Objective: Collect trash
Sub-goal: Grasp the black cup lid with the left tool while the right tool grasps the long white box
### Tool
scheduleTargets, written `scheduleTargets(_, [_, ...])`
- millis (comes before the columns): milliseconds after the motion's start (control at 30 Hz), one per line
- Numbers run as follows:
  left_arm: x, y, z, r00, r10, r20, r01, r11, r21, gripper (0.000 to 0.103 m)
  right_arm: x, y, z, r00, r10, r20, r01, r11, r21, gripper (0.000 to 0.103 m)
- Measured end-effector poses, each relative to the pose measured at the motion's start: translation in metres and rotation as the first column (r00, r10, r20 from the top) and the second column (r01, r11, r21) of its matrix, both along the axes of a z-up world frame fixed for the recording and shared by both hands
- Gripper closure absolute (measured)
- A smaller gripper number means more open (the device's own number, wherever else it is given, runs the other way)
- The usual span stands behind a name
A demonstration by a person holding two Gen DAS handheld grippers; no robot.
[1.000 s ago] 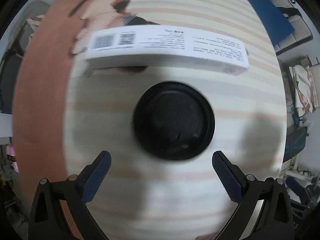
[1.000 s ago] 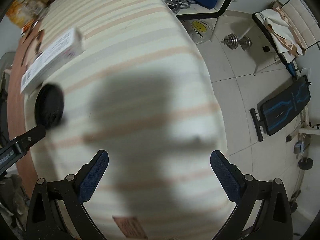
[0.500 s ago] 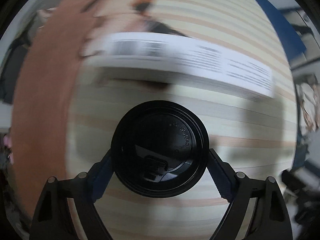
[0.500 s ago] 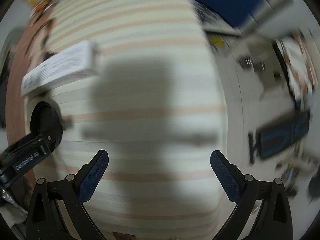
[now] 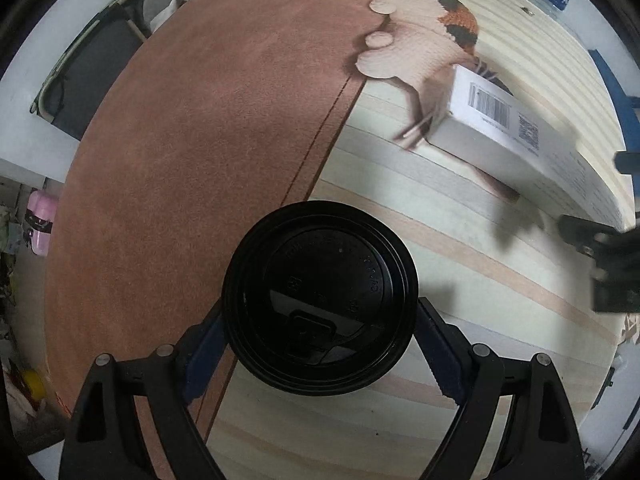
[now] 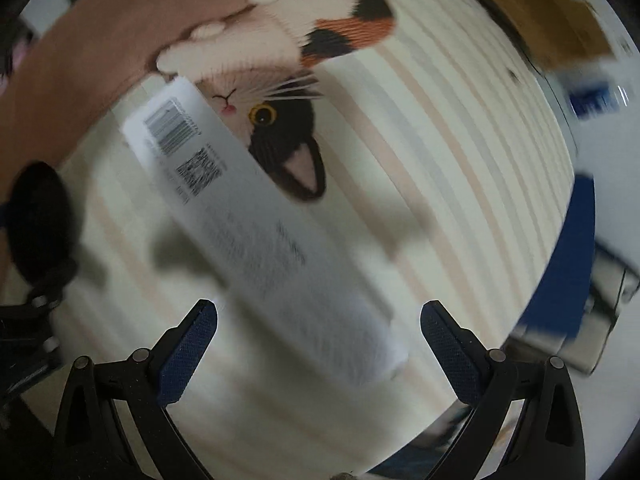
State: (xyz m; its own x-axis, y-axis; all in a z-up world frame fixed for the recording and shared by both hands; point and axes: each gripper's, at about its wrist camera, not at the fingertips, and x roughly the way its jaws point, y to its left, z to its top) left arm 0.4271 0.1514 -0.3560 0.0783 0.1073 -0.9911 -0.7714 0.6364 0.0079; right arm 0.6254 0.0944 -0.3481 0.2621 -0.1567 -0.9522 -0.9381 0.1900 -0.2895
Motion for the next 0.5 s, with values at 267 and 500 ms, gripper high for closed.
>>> scheduleTargets(267, [-0.006, 0.012, -0.002, 1.0, 0.008, 0.017, -0.008, 1.0, -0.025, 0.013, 0.026, -0.032, -0.009, 0.888, -0.412, -0.207, 0.416, 0.909, -0.025, 0.034])
scheduleTargets(500, [-0.016, 0.028, -0.007, 1.0, -0.007, 0.015, 0.008, 0.999, -0.053, 0.009, 0.026, -0.067, -0.019, 0.779, -0.558, -0.286, 0.565, 0.822, -0.063, 0.019])
